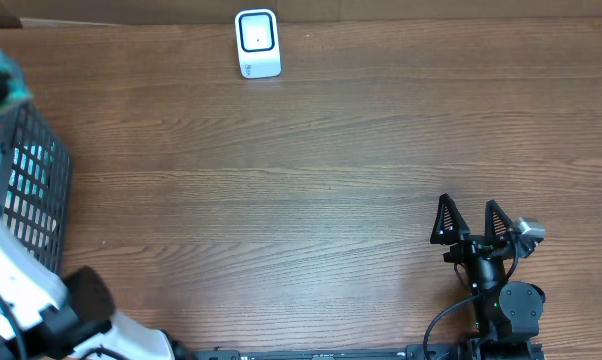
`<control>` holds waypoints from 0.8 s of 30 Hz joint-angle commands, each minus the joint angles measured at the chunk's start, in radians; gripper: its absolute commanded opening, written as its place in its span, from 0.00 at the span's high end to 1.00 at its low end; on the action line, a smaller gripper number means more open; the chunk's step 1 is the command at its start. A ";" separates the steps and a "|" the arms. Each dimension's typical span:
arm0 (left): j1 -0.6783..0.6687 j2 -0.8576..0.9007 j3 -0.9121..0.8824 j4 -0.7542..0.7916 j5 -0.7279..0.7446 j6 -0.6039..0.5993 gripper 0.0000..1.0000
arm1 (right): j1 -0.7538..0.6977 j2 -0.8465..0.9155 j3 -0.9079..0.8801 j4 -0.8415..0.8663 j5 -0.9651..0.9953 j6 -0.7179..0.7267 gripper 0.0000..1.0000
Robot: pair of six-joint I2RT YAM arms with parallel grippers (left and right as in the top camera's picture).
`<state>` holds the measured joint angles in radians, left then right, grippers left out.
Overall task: Scan the item barcode
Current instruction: 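Grasp the teal Kleenex tissue pack in the basket with the left gripper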
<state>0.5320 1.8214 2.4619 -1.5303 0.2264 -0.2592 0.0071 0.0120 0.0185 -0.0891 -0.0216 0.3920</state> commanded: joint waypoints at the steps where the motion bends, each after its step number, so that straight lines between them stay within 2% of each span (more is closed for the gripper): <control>1: -0.217 -0.069 0.025 -0.069 -0.036 -0.003 0.71 | -0.003 -0.009 -0.011 0.006 0.003 0.000 0.00; 8: -0.538 0.000 -0.034 -0.156 -0.154 -0.038 0.73 | -0.003 -0.009 -0.011 0.006 0.003 0.000 0.00; 13: -0.703 0.040 -0.174 -0.101 -0.159 -0.088 0.74 | -0.003 -0.009 -0.011 0.006 0.003 0.000 0.00; 17: -0.864 0.057 -0.413 0.081 -0.160 -0.140 0.72 | -0.003 -0.009 -0.011 0.006 0.003 0.000 0.00; 24: -1.026 0.058 -0.788 0.441 -0.159 -0.276 0.69 | -0.003 -0.009 -0.011 0.006 0.003 0.000 0.00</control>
<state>-0.4503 1.8797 1.8011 -1.1915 0.0742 -0.4374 0.0071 0.0109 0.0185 -0.0891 -0.0216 0.3923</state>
